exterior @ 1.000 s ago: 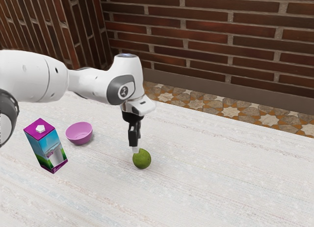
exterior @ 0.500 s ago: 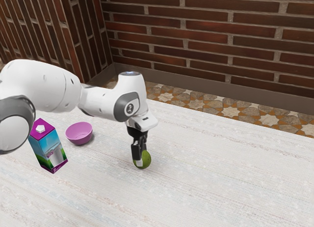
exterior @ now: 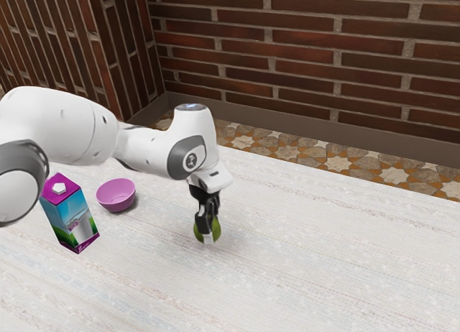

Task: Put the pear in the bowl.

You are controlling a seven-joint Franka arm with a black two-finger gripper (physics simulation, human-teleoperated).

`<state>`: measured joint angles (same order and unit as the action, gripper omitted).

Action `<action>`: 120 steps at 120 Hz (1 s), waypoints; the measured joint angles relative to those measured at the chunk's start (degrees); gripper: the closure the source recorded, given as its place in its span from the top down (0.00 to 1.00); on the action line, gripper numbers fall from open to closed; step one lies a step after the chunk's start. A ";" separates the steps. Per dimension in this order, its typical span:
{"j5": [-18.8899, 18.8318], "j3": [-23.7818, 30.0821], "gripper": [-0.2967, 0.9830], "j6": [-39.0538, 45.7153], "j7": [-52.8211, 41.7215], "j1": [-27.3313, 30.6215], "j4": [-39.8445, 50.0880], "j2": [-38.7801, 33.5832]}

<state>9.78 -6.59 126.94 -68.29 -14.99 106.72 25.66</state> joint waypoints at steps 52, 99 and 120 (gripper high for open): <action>-7.94 -9.74 0.37 -5.20 -1.28 6.29 2.27 -16.26; -8.90 -10.33 0.37 -6.65 -3.14 16.71 -6.28 -3.76; -8.23 -10.23 0.38 -6.59 -3.75 17.28 -8.67 0.97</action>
<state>1.55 -16.82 120.35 -72.04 2.29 98.05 26.63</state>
